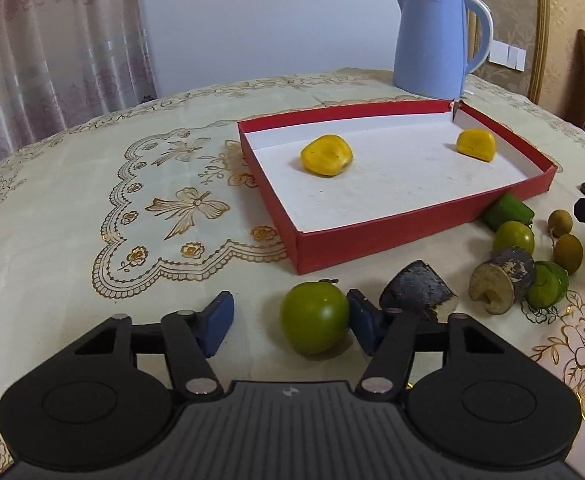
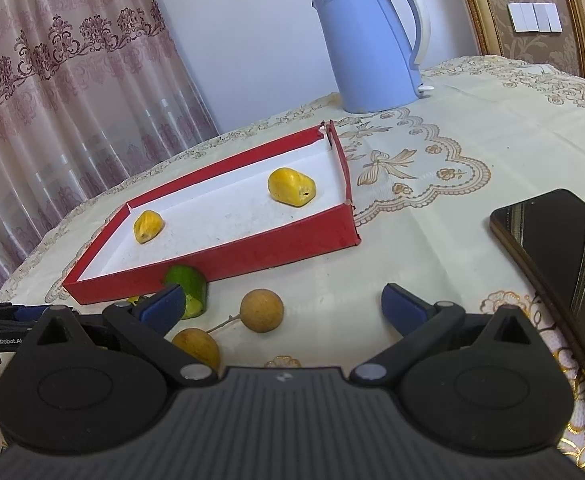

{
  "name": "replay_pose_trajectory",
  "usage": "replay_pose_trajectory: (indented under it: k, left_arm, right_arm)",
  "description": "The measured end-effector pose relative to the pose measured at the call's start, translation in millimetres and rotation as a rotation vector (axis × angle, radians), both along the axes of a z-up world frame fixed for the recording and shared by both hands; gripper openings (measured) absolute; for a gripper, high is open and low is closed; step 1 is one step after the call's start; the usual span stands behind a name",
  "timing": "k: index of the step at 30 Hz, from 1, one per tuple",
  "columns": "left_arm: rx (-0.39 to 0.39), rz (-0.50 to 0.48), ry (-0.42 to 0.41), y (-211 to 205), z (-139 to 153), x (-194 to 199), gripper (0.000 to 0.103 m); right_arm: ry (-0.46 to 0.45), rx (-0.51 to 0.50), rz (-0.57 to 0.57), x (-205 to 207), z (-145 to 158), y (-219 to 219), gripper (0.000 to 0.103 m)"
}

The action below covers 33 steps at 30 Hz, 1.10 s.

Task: Organize fruits
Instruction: 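Grasp the green tomato with the left tool and lift it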

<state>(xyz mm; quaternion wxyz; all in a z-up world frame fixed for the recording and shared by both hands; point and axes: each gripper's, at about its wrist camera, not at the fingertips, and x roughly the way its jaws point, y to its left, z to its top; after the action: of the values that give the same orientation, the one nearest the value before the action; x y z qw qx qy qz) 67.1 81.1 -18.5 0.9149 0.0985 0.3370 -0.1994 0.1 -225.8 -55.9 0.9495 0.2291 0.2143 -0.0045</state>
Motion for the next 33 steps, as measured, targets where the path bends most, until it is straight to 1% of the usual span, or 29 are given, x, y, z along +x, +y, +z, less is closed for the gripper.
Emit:
replay_pose_trajectory:
  k: [2,4,5,11,21,29,33]
  left_arm:
    - [0.002,-0.008,-0.006,-2.8,0.2,-1.9,0.049]
    - [-0.008,-0.018,-0.003,-4.7,0.4,-4.8,0.035]
    - [-0.014,-0.017,0.001,-5.8,0.3,-6.0,0.034]
    - [0.001,0.031,-0.019,-9.9,0.7,-15.2,0.033]
    - [0.057,0.108,-0.066,-22.1,5.2,-26.1,0.033]
    - [0.057,0.165,-0.116,-28.0,20.4,-29.7,0.033]
    - [0.050,0.194,-0.117,-31.8,22.2,-28.3,0.033]
  right_arm:
    - [0.001,-0.001,0.000,0.2,-0.1,-0.1,0.103]
    - [0.001,-0.001,0.000,0.1,0.0,0.0,0.103]
    - [0.001,-0.001,0.000,0.0,0.0,0.0,0.103]
    - [-0.002,0.007,0.001,0.3,-0.6,-0.6,0.103]
    - [-0.004,0.013,0.002,-0.1,-1.1,-1.9,0.103]
    - [-0.006,0.016,0.002,-0.5,-1.2,-2.6,0.103]
    - [-0.005,0.016,0.002,-0.5,-1.3,-2.7,0.103]
